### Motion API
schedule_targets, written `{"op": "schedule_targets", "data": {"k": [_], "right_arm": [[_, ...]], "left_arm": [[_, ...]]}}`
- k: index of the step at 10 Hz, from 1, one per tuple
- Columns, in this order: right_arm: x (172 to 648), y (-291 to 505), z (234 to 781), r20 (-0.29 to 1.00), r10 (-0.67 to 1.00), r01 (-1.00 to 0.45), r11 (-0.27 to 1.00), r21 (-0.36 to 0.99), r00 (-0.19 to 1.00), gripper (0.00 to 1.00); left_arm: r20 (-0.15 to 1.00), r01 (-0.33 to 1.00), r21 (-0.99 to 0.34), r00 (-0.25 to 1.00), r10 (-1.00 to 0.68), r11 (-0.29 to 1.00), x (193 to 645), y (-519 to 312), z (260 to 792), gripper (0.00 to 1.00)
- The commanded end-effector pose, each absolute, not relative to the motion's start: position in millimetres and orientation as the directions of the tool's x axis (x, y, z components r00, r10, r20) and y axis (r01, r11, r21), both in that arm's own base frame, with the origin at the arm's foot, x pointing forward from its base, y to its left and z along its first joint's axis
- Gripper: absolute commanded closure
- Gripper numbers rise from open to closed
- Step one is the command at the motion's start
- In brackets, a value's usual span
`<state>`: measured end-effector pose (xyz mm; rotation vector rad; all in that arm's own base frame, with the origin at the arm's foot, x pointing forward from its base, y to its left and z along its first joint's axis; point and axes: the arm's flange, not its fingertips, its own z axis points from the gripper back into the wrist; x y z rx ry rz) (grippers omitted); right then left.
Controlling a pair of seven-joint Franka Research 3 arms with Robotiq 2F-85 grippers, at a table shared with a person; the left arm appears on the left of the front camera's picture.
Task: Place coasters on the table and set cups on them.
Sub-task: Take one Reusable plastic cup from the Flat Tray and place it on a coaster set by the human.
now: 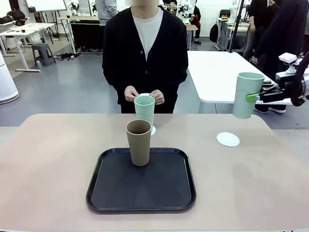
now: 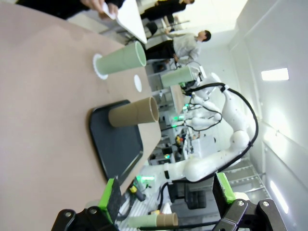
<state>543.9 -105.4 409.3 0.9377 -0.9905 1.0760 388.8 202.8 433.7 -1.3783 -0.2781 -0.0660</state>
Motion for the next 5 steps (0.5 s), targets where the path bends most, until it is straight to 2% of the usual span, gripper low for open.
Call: {"op": "schedule_targets", "data": {"k": [1,5], "right_arm": [[561.1,-115.3,413.5,0.96,0.199,-0.954,0.266,0.141,0.197,0.14],[564.4,-112.7,409.3,0.96,0.187,-0.953,0.26,0.158,0.21,0.14]], "left_arm": [[0.242,0.215,-0.957,0.962,0.127,0.194,388.2,202.6,434.8,0.0],[0.242,0.215,-0.957,0.962,0.127,0.194,388.2,202.6,434.8,0.0]]}}
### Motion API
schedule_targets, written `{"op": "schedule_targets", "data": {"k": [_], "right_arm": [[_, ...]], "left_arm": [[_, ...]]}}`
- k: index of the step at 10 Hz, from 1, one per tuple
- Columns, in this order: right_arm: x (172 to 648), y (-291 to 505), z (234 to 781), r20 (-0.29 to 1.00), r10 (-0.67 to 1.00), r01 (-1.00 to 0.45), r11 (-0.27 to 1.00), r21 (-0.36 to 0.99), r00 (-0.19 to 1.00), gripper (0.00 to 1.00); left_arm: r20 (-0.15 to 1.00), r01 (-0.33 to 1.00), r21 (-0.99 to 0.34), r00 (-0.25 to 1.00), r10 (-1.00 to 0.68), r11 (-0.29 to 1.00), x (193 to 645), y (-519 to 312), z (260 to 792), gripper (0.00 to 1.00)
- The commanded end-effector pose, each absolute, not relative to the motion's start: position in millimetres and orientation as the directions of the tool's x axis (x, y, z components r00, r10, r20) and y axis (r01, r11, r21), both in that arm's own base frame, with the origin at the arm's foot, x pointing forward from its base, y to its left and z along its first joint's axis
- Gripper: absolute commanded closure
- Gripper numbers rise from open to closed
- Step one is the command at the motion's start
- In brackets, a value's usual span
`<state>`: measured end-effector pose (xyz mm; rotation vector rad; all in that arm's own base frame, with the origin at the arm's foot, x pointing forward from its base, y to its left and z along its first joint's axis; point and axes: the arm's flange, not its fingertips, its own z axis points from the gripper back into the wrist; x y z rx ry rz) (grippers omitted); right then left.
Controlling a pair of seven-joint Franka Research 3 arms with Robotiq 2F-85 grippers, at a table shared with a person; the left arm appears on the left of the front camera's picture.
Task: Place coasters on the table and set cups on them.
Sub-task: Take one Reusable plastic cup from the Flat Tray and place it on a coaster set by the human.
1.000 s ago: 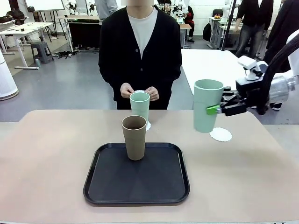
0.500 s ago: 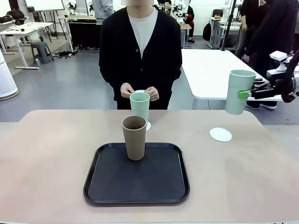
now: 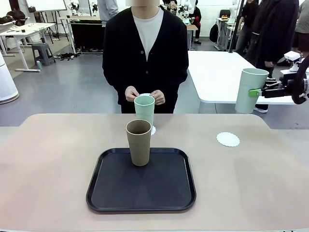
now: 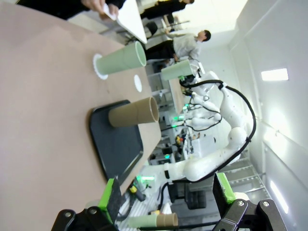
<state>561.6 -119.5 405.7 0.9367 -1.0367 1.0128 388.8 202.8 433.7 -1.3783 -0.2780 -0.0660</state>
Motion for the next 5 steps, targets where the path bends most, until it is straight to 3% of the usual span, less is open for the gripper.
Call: {"op": "schedule_targets", "data": {"k": [1,5], "right_arm": [[561.0,-122.8,406.3,0.962,0.205,-0.955,0.268,0.125,0.184,0.14],[561.0,-122.8,406.3,0.962,0.205,-0.955,0.268,0.125,0.184,0.14]], "left_arm": [[0.242,0.215,-0.957,0.962,0.127,0.194,388.2,202.6,434.8,0.0],[0.242,0.215,-0.957,0.962,0.127,0.194,388.2,202.6,434.8,0.0]]}}
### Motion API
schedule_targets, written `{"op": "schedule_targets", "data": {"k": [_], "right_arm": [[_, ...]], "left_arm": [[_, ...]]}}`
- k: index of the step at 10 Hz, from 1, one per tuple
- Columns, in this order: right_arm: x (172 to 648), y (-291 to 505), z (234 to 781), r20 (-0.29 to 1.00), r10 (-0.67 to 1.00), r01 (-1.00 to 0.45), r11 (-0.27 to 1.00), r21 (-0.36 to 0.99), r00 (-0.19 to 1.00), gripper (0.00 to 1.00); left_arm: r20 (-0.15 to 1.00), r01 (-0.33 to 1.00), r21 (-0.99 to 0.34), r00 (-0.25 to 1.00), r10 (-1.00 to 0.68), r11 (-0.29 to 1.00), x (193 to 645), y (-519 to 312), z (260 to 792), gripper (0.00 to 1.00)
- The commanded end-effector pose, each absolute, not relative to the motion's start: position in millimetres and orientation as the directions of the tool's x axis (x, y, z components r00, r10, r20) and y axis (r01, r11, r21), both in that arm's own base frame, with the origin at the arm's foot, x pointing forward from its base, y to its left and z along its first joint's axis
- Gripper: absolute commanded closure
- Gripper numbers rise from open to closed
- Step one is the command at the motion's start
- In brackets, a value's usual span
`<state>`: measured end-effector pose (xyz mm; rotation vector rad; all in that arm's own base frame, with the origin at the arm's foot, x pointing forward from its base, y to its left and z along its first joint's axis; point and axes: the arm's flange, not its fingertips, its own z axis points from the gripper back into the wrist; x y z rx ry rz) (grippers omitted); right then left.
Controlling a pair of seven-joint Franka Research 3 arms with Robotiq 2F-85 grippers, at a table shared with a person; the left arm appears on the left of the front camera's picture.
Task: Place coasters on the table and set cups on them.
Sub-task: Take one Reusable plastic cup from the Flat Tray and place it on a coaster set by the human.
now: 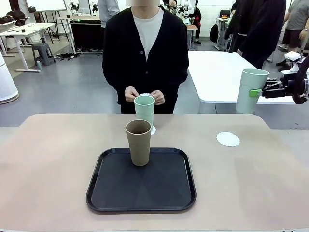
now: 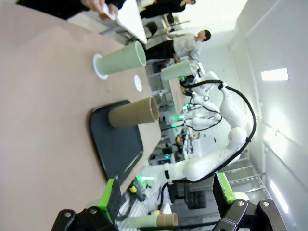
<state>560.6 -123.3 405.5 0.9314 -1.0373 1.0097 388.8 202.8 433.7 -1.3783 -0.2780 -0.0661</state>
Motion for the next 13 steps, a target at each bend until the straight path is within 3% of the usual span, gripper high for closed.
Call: {"op": "schedule_targets", "data": {"k": [1,13], "right_arm": [[561.0,-122.8,406.3,0.962,0.205,-0.955,0.268,0.125,0.184,0.14],[555.6,-88.6,313.4,0.95,0.269,-0.977,0.186,0.108,0.157,0.14]], "left_arm": [[0.242,0.215,-0.957,0.962,0.127,0.194,388.2,202.6,434.8,0.0],[0.242,0.215,-0.957,0.962,0.127,0.194,388.2,202.6,434.8,0.0]]}}
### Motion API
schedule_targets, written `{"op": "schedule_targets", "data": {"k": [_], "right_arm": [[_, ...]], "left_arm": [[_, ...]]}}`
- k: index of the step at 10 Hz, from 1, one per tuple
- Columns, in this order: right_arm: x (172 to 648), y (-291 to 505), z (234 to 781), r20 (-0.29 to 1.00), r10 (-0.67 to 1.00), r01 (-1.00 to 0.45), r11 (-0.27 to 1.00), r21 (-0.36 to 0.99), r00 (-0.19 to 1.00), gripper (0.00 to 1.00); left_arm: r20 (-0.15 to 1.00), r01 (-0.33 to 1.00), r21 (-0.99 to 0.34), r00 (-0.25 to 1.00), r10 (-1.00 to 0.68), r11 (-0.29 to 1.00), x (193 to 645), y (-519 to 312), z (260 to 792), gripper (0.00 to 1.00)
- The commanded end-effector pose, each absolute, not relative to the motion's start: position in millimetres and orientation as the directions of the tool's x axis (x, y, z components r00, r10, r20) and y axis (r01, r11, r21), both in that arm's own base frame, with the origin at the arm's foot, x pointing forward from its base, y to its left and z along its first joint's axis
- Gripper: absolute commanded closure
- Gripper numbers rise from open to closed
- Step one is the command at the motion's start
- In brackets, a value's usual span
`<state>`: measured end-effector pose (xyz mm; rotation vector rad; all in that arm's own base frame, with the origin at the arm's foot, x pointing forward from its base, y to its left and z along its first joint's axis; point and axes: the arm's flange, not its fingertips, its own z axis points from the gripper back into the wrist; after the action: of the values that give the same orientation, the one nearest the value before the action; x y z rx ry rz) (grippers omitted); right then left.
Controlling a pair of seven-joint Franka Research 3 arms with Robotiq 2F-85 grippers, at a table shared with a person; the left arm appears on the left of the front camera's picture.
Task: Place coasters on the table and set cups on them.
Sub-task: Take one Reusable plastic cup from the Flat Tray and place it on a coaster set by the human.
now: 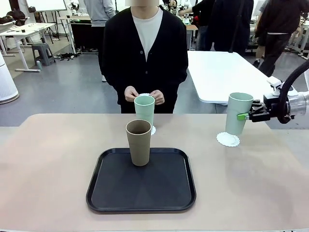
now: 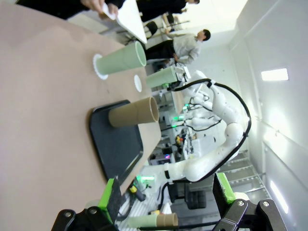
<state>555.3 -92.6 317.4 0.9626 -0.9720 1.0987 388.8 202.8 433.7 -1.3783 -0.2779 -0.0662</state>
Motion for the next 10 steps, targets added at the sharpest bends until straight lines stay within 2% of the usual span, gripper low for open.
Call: {"op": "schedule_targets", "data": {"k": [1,4,10], "right_arm": [[555.8,-86.7,308.9,0.952,0.262,-0.979,0.171,0.112,0.155,0.14],[559.0,-81.9,297.5,0.96,0.259,-0.987,0.147,0.07,0.107,0.14],[565.6,-81.8,287.9,0.962,0.251,-0.988,0.136,0.075,0.108,0.14]], "left_arm": [[0.242,0.215,-0.957,0.962,0.127,0.194,388.2,202.6,434.8,0.0],[0.242,0.215,-0.957,0.962,0.127,0.194,388.2,202.6,434.8,0.0],[0.242,0.215,-0.957,0.962,0.127,0.194,388.2,202.6,434.8,0.0]]}}
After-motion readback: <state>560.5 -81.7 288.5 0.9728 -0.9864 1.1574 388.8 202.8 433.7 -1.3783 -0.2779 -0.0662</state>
